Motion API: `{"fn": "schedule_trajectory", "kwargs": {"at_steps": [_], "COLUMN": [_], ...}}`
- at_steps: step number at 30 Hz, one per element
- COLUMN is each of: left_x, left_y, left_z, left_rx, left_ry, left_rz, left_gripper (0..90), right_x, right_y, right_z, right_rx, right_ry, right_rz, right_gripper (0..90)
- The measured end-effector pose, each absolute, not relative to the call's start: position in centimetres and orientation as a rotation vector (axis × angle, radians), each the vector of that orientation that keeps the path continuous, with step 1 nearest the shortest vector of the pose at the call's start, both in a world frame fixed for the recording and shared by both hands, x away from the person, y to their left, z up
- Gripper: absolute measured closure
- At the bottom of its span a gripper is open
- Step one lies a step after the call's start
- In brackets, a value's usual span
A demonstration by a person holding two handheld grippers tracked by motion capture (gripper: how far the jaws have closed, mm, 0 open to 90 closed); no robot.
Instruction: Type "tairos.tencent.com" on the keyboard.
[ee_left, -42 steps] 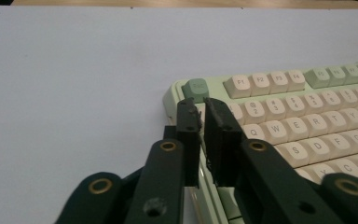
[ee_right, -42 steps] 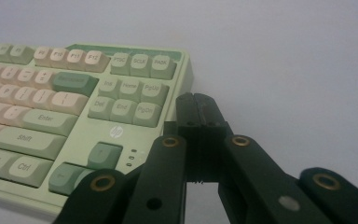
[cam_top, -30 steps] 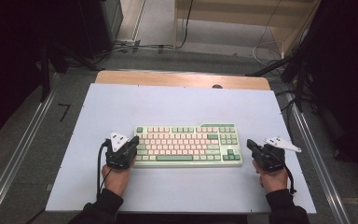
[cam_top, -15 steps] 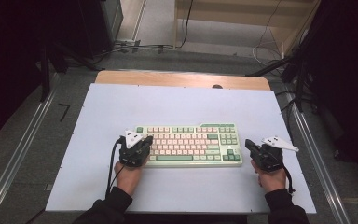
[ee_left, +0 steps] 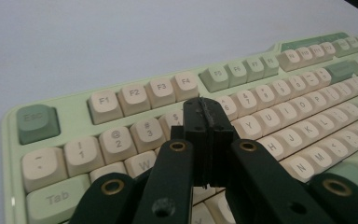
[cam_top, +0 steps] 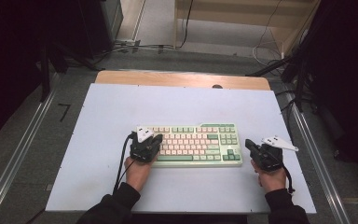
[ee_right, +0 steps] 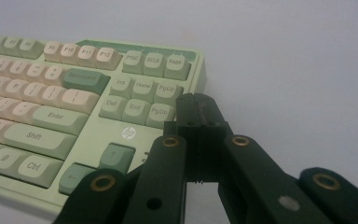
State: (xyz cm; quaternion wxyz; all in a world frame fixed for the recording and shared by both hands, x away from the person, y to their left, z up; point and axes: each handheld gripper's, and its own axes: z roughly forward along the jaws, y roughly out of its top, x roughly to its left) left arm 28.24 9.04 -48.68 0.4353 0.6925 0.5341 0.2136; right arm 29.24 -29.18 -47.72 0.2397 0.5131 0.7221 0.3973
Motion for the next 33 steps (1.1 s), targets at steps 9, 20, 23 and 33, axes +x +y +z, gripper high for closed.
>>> {"fn": "schedule_trajectory", "kwargs": {"at_steps": [9, 20, 23, 33], "left_x": [28.8, 29.3, 29.3, 29.4], "left_y": [7.7, 6.9, 6.9, 6.7], "left_z": [-48.9, -49.1, -49.1, -49.3], "left_rx": [1.757, 1.776, 1.778, 1.801], "left_ry": [1.304, 1.305, 1.309, 1.319], "left_rz": [0.519, 0.504, 0.501, 0.488], "left_gripper": [90.0, 90.0, 90.0, 90.0], "right_x": [29.2, 29.2, 29.3, 29.2], "right_y": [-29.2, -29.2, -29.2, -29.2], "right_z": [-47.7, -47.7, -47.7, -47.7], "right_rx": [1.402, 1.402, 1.401, 1.402], "right_ry": [1.978, 1.978, 1.979, 1.979], "right_rz": [1.084, 1.089, 1.088, 1.09], "right_gripper": [87.3, 87.4, 87.4, 87.3]}}
